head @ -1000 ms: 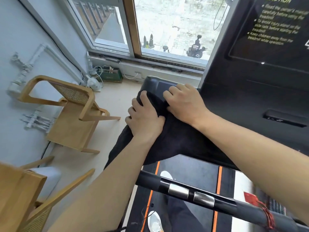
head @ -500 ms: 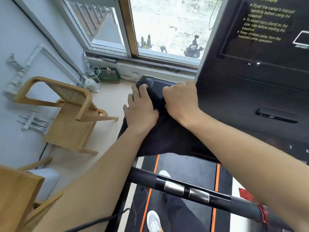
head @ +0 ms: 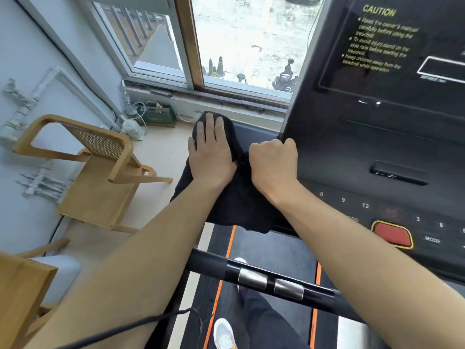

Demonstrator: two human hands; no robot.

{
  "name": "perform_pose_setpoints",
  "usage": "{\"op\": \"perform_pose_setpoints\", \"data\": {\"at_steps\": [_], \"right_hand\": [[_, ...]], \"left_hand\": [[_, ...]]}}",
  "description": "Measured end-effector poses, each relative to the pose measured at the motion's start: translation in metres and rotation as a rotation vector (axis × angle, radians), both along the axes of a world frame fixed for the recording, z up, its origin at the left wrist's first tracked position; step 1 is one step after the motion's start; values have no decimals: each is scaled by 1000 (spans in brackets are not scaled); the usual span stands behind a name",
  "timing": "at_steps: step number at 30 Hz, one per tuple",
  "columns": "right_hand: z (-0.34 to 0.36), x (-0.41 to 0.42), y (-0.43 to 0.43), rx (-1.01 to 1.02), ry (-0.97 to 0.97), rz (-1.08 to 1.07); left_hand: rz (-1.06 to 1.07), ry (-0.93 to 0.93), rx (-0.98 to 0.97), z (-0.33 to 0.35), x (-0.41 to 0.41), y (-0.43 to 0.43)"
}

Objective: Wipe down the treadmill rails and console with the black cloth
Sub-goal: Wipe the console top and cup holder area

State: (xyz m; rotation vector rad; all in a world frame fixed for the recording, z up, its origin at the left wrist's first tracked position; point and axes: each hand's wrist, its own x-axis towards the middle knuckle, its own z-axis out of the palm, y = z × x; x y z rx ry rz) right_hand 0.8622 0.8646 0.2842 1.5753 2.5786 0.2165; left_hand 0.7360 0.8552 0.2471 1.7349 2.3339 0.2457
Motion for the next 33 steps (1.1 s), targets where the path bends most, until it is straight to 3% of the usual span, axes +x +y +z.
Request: {"op": "perform_pose_setpoints", "data": {"at_steps": [4, 6, 10, 13, 18, 22, 26, 29, 33], "right_hand": [[-7, 4, -12, 28, 21, 104], [-13, 8, -23, 85, 39, 159], [-20, 17, -47, 103, 26, 188], [-17, 13, -60, 79, 41, 160], [-5, -10, -73, -32, 194, 49], [-10, -6, -79, -279, 371, -74], [-4, 18, -61, -28, 118, 209], [0, 41, -29, 21, -44, 445], [-3, 43, -13, 20, -139, 491]], "left_hand": [[-80, -86, -87, 3, -15, -21], [-121, -152, -38, 8, -27, -35], [-449, 27, 245, 11, -36, -64], [-656, 135, 162, 7, -37, -66], [-813, 260, 168, 10, -53, -54], [-735, 131, 146, 12, -48, -59], [-721, 93, 164, 8, -29, -65], [-726, 82, 202, 7, -7, -65], [-793, 152, 229, 1, -20, -67]]}}
